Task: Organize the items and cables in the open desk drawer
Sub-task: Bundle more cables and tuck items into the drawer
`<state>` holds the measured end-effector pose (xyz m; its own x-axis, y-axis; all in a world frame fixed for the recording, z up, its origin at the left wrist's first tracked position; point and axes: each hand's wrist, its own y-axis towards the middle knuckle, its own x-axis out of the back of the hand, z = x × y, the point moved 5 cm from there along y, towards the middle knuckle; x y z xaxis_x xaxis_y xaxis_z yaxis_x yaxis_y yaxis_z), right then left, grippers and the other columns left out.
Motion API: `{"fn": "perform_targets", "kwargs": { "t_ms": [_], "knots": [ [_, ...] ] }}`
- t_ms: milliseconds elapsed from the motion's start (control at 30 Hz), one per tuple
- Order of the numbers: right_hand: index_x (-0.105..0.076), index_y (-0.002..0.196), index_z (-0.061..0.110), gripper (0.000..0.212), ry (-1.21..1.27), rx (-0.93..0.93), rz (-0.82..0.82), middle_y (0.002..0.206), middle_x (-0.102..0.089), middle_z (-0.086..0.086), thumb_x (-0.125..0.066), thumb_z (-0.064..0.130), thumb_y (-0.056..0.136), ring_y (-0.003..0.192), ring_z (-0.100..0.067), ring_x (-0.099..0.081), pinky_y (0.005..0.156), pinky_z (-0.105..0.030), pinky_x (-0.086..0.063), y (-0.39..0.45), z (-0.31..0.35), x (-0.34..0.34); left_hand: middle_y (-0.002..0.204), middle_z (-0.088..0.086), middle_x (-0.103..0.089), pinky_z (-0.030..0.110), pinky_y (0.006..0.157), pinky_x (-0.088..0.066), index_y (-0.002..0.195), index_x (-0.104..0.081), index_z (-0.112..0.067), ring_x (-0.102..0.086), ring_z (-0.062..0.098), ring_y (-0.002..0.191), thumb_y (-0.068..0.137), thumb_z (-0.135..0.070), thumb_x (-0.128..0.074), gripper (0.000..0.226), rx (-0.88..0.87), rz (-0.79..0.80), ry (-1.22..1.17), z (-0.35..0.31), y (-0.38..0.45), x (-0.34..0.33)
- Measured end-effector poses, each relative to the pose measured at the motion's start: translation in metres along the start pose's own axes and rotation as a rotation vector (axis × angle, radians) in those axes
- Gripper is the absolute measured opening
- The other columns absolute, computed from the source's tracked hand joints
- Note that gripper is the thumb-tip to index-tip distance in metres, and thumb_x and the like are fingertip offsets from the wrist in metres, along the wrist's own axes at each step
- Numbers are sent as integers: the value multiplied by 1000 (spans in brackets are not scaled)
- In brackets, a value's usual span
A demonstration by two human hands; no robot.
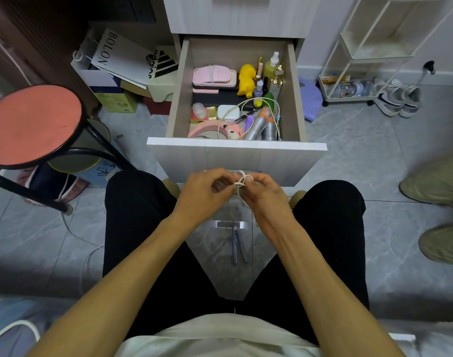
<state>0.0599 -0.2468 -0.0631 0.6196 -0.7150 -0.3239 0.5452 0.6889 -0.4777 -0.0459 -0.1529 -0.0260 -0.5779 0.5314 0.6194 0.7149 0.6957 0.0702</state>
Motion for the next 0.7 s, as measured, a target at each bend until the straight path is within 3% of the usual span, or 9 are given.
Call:
{"fn": "perform_targets", "kwargs": {
  "t_ms": [133,233,300,400,467,567,700],
  "knots": [
    [-65,93,12,5,-45,-13,-21,103,-72,-13,-61,14,94,102,-28,-68,93,-36,-54,-1,-2,2,89,-12,-68,1,74,-46,101,-75,-17,-59,0,72,88,-20,-72,14,-34,-16,48,-1,-2,-2],
    [-66,88,15,2,-218,19,-54,95,-73,-7,-68,16,89,93,-19,-69,83,-29,-54,-1,3,6,89,-5,-72,21,75,-54,98,-73,-15,-63,6,75,90,-19,-69,9,-77,3,67,3,0,2],
    [-65,90,14,7,-414,140,-38,89,-70,-2,-71,14,86,84,-11,-66,75,-21,-51,0,12,6,88,-3,-72,30,74,-55,97,-72,-14,-64,11,76,91,-16,-67,8,-118,30,93,5,2,7],
    [-66,106,17,21,-853,485,139,101,-62,3,-71,12,86,92,-8,-58,80,-10,-45,0,29,-5,86,0,-70,31,69,-51,96,-71,-12,-59,13,73,91,-11,-65,8,-244,112,186,-1,6,12],
    [-68,110,17,23,-1121,639,297,106,-61,1,-69,14,88,97,-11,-54,85,-15,-43,1,31,-15,88,3,-70,30,70,-49,97,-71,-10,-59,16,75,90,-9,-64,10,-293,143,244,-4,7,14],
    [-70,96,17,11,-1298,658,329,94,-58,2,-69,24,87,91,-15,-52,83,-32,-47,6,35,-18,91,2,-68,33,71,-51,98,-68,-12,-61,19,80,93,-13,-61,8,-282,164,274,-2,6,17],
    [-61,74,22,15,-1185,550,257,78,-53,8,-75,24,78,70,-5,-48,66,-19,-40,5,40,-22,92,-1,-64,41,73,-52,97,-63,-14,-59,19,80,95,-14,-56,7,-217,143,251,1,1,18]
  ]
}}
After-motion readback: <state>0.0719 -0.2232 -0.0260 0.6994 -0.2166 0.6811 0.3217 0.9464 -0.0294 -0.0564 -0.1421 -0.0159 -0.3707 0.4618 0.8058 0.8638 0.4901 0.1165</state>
